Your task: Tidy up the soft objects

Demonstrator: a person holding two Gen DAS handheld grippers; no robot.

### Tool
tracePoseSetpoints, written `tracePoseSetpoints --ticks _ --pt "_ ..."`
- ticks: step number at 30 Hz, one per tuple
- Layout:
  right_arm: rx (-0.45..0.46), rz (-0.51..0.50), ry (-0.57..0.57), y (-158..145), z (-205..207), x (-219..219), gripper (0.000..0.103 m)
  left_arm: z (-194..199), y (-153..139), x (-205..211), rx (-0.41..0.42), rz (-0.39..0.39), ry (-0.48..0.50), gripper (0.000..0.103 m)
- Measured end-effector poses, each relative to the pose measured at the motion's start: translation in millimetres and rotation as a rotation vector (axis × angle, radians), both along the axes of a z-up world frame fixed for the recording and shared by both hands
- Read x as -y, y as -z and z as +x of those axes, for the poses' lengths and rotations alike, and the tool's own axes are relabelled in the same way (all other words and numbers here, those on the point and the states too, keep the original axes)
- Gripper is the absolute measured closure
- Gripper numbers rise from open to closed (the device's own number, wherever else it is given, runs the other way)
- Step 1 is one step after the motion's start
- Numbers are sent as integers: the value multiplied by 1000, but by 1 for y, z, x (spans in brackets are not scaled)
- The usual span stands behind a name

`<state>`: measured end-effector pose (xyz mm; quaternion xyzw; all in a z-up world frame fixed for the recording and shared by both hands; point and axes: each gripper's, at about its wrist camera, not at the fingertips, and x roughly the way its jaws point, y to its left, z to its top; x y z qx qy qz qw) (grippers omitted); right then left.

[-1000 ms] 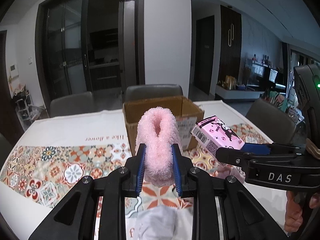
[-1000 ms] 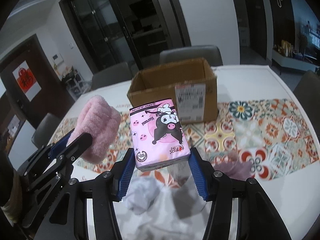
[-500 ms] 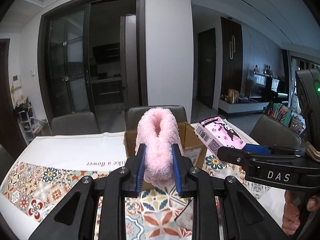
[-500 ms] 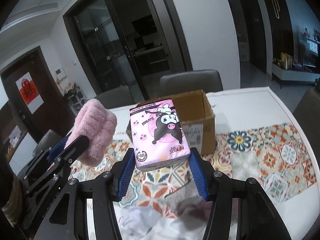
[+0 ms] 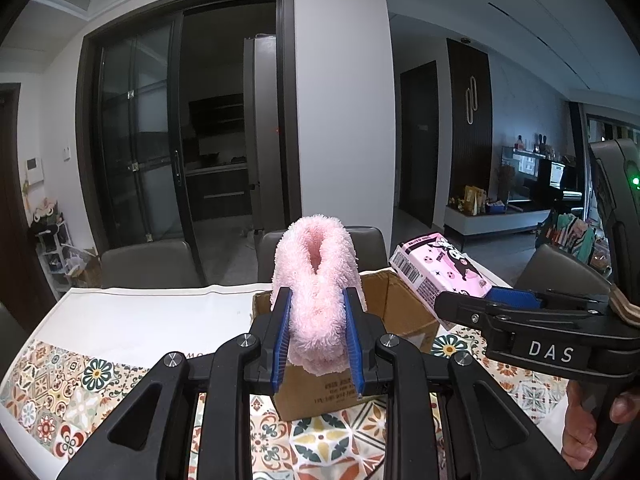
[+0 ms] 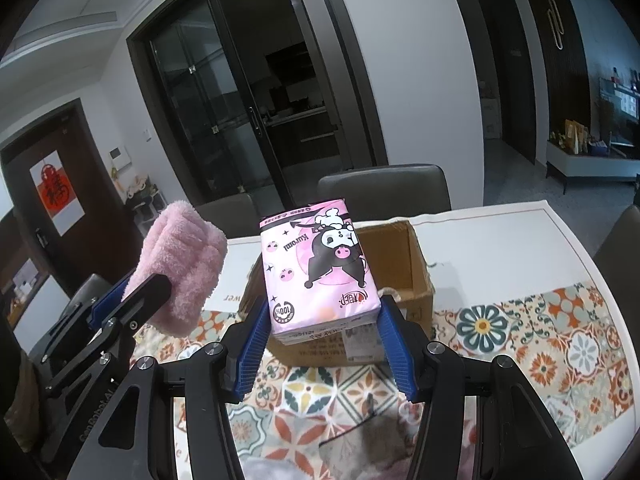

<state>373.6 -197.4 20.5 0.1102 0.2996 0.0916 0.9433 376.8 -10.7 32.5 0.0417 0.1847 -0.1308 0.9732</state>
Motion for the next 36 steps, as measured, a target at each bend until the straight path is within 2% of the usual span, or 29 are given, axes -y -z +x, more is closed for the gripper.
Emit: tracePoseSetpoints --ticks 8,19,36 --pt "-9 -13 -3 8 31 0 48 35 10 6 -21 6 -5 78" --pt "-69 -28 1 32 75 4 48 76 34 15 -69 16 -5 78" --pt "-175 -58 13 74 116 5 48 117 74 31 -172 59 6 77"
